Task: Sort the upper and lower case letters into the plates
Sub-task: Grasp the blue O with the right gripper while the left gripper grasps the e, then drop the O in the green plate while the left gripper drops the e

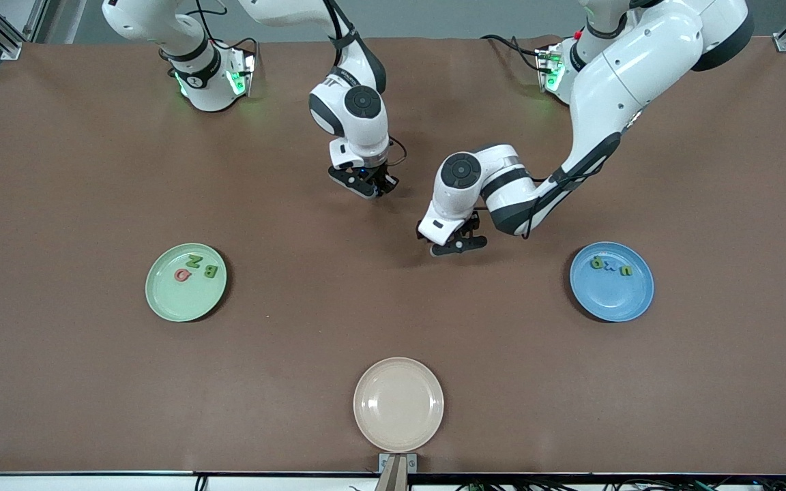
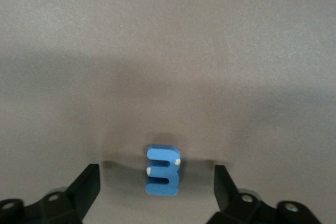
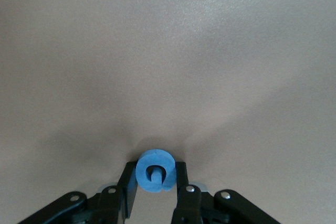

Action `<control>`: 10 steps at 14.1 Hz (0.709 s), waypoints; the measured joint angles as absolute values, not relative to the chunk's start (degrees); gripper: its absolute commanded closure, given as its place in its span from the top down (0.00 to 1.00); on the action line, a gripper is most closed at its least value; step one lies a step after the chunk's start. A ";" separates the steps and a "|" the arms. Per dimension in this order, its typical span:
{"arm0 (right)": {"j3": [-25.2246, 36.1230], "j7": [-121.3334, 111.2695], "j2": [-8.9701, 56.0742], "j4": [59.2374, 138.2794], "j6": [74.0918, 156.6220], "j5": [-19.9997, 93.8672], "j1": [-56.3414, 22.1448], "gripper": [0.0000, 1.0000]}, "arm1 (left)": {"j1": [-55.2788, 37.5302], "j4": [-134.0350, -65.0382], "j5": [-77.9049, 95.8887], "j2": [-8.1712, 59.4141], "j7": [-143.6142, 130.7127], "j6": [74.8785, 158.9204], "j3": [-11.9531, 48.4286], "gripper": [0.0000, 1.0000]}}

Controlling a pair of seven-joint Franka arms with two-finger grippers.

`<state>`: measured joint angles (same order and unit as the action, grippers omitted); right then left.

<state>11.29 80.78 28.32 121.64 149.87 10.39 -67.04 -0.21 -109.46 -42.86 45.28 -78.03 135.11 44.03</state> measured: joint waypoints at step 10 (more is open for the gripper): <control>14.63 50.57 22.29 121.09 140.10 10.42 -49.59 0.00 | -0.27 -109.03 -42.86 45.17 -78.03 135.38 44.22 0.09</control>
